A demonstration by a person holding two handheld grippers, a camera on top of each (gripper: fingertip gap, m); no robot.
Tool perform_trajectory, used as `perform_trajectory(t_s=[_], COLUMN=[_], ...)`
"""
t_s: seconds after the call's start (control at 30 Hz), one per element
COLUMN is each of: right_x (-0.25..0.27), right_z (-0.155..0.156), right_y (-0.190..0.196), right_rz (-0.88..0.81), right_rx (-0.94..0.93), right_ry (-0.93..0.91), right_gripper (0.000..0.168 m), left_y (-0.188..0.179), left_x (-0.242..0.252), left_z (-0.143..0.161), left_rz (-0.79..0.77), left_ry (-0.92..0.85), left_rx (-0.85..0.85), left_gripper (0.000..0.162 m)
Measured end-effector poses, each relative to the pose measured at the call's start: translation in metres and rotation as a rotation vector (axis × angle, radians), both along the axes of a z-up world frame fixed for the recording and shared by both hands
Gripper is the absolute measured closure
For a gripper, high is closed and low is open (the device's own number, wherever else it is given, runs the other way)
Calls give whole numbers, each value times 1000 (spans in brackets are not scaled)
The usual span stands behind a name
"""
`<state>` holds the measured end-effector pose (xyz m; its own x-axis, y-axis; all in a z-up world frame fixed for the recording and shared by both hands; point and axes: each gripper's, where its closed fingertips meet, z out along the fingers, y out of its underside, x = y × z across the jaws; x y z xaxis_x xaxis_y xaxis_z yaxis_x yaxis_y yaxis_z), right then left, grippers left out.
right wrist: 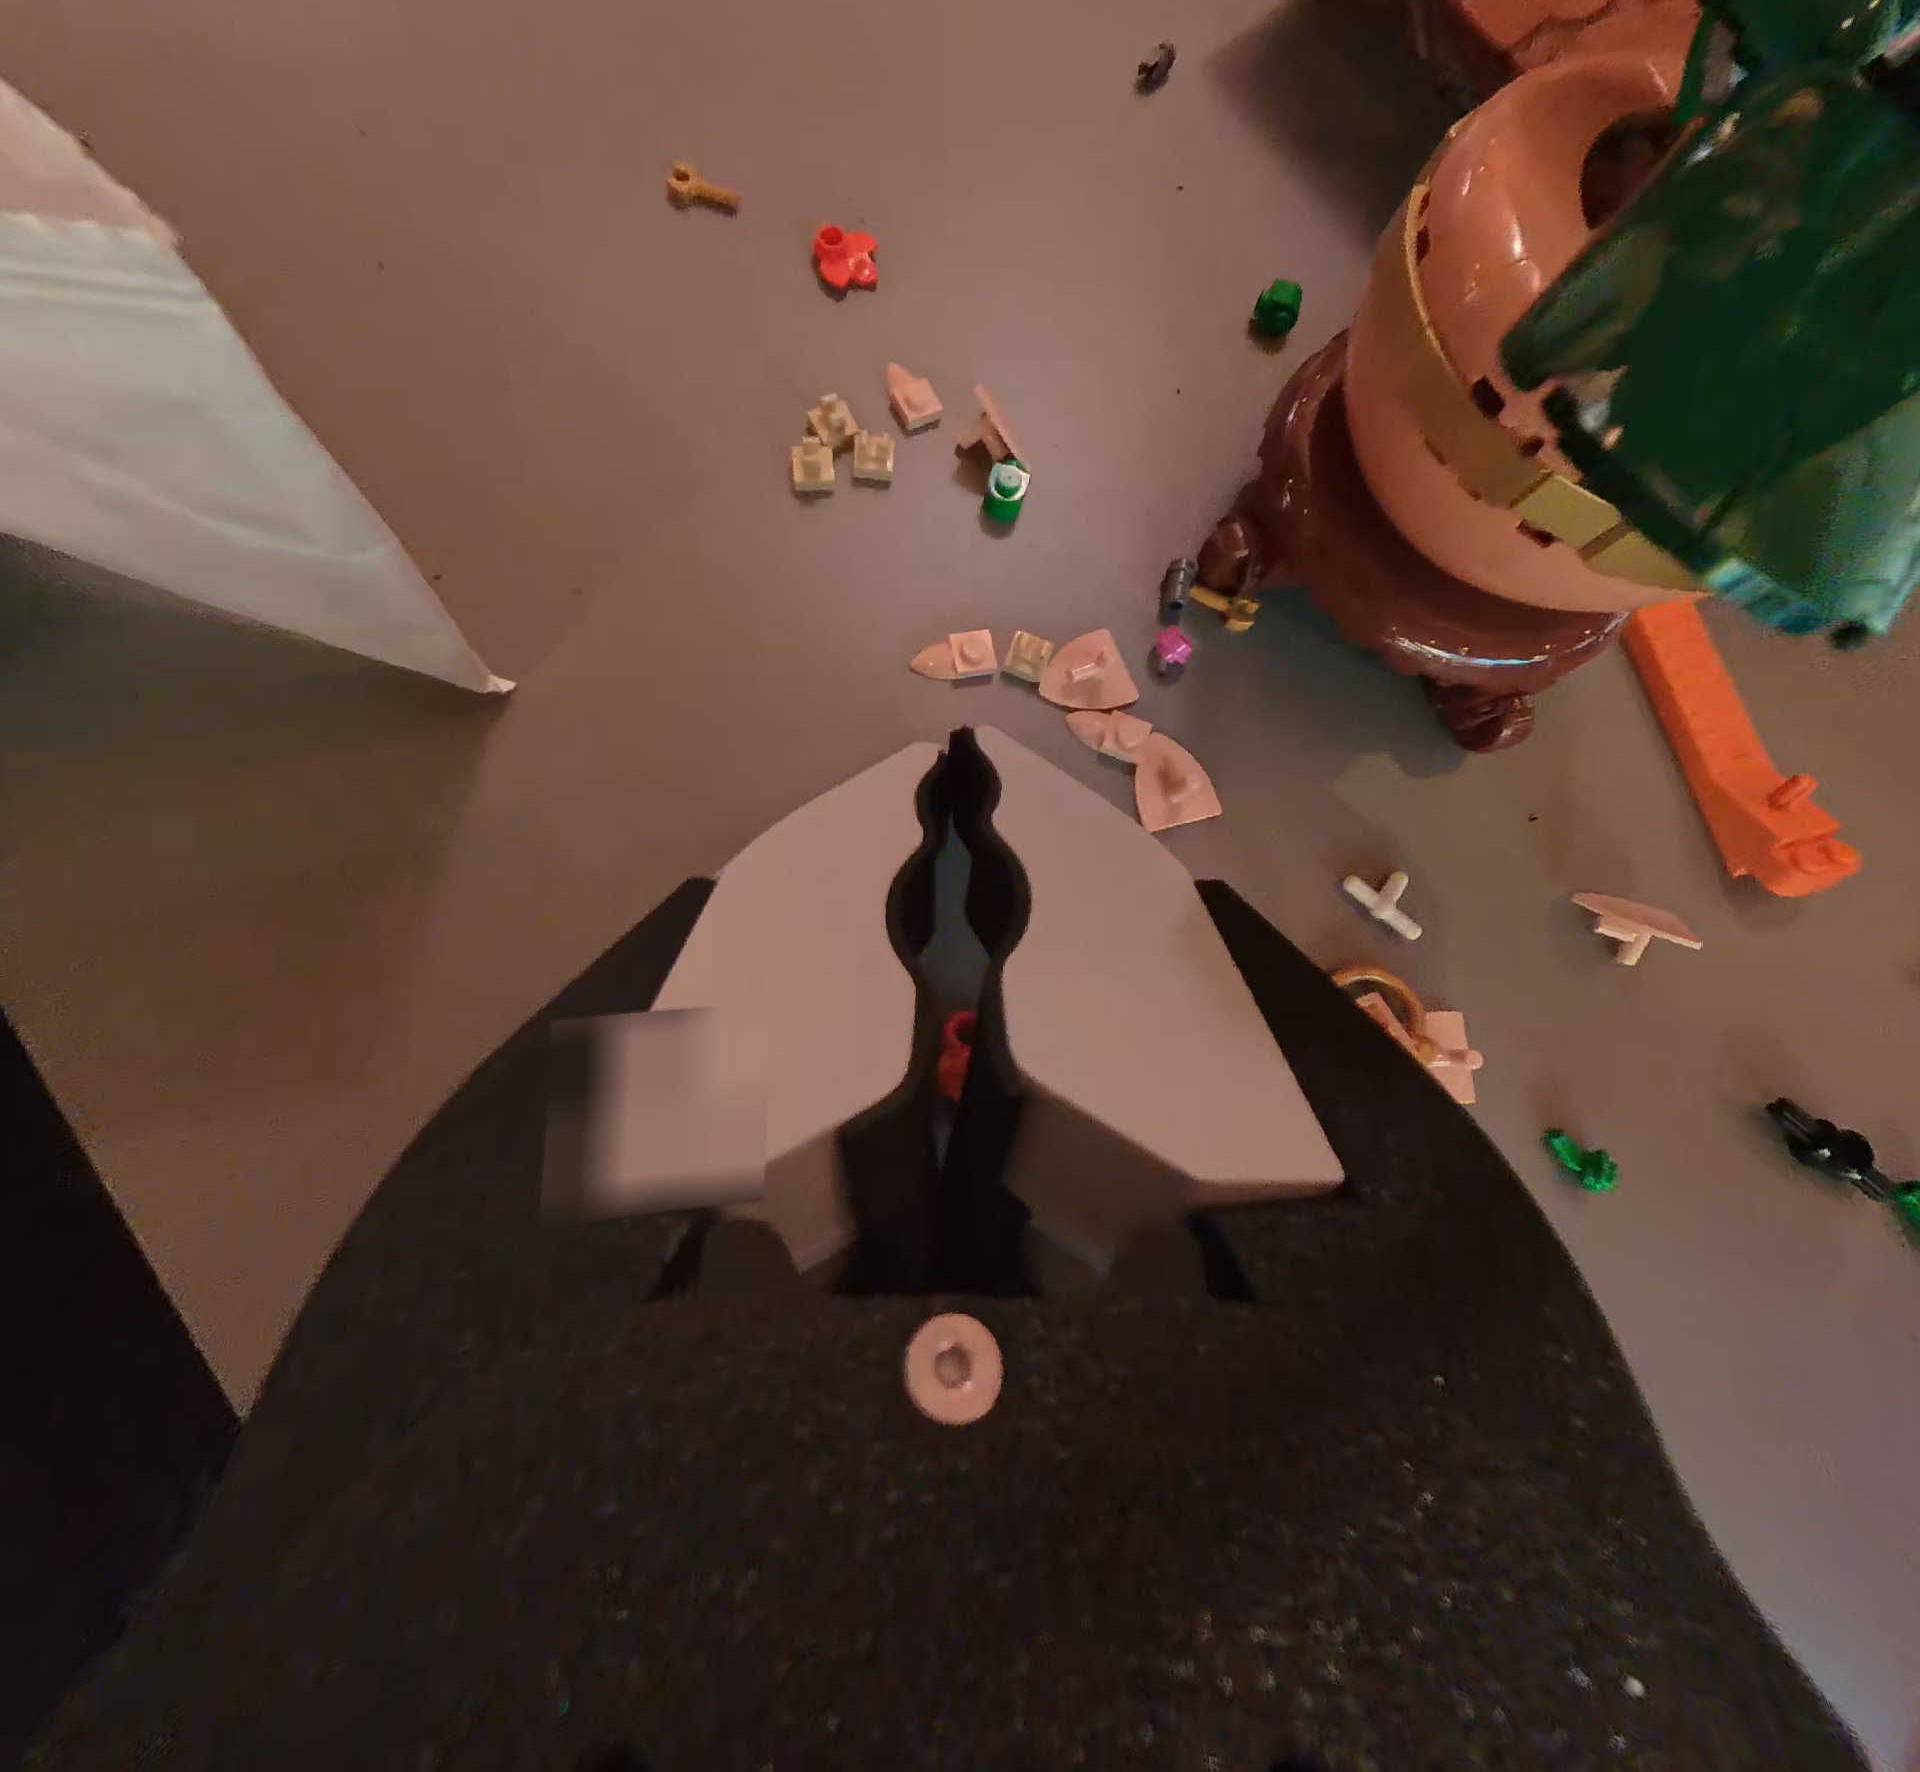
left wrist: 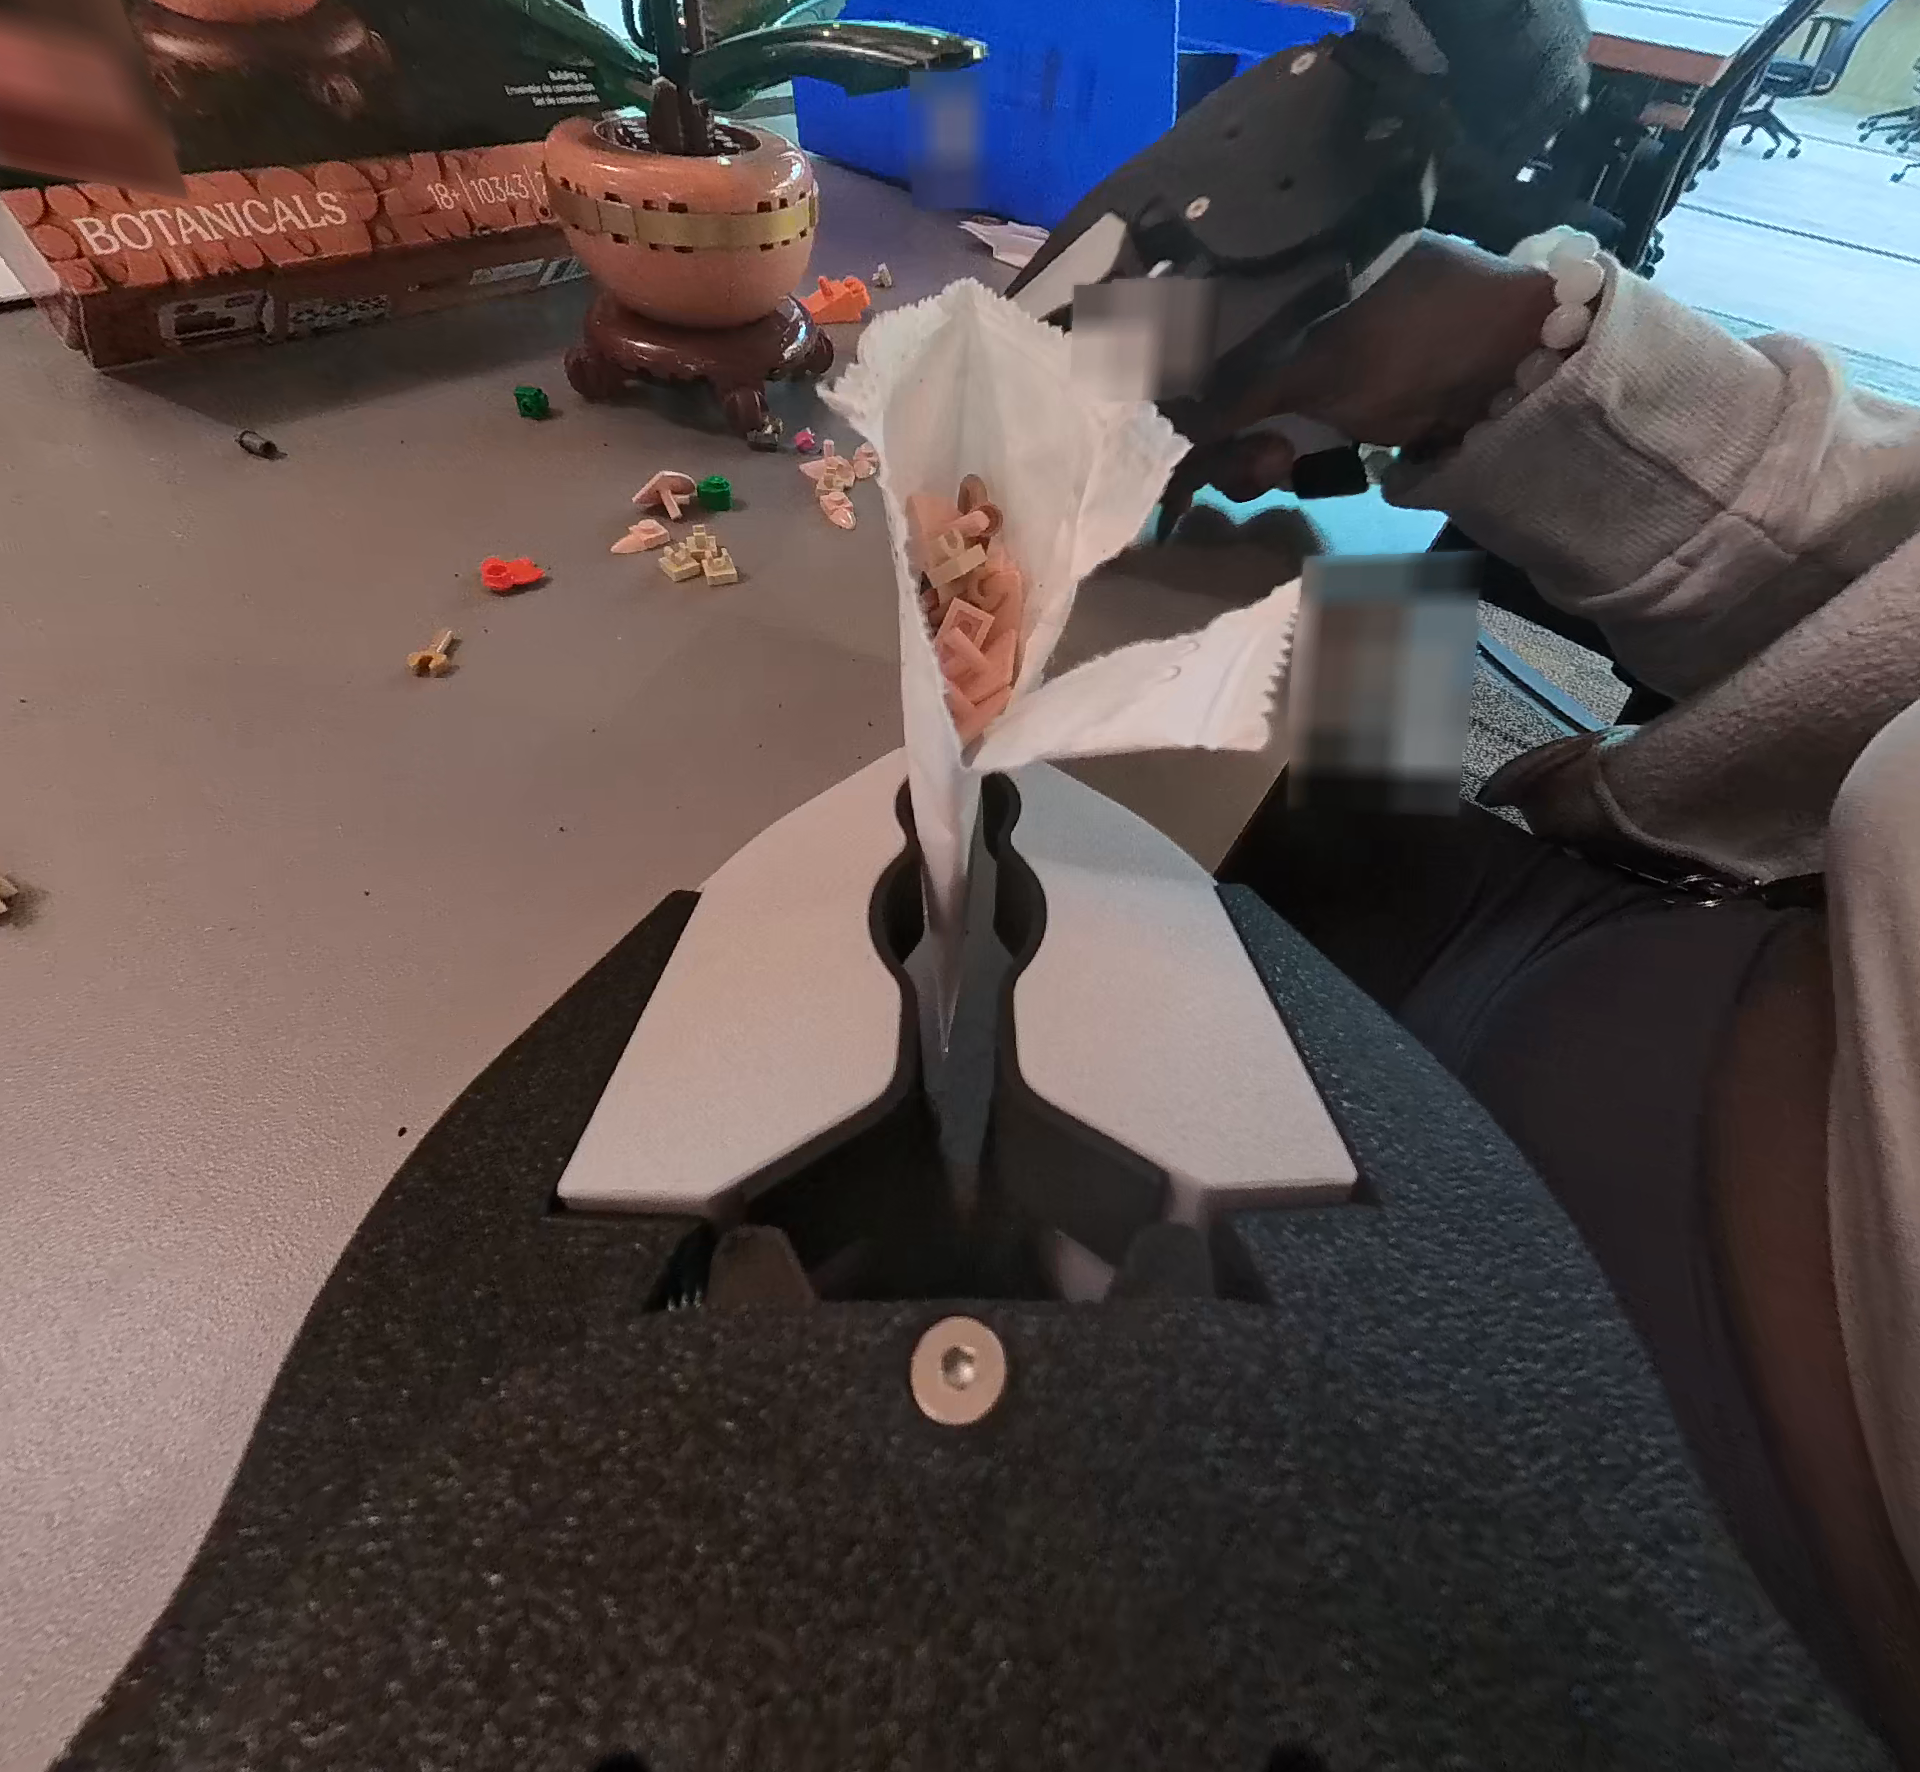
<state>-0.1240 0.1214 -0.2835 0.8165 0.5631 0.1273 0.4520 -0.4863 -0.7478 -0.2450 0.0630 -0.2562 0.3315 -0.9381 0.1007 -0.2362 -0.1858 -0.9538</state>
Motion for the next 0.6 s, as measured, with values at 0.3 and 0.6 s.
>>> perform_trajectory(t_s=[0.3,0.6], right_x=[14,80], right_z=[105,127], right_y=[-38,-51], right_rz=[199,49], right_rx=[454,534], right_ry=[538,398], right_gripper=[143,26], left_y=[0,0], left_x=[0,1], left_z=[0,-1], left_rz=[-3,-1], left_ry=[2,9], left_rx=[-1,4], left_gripper=[154,154])
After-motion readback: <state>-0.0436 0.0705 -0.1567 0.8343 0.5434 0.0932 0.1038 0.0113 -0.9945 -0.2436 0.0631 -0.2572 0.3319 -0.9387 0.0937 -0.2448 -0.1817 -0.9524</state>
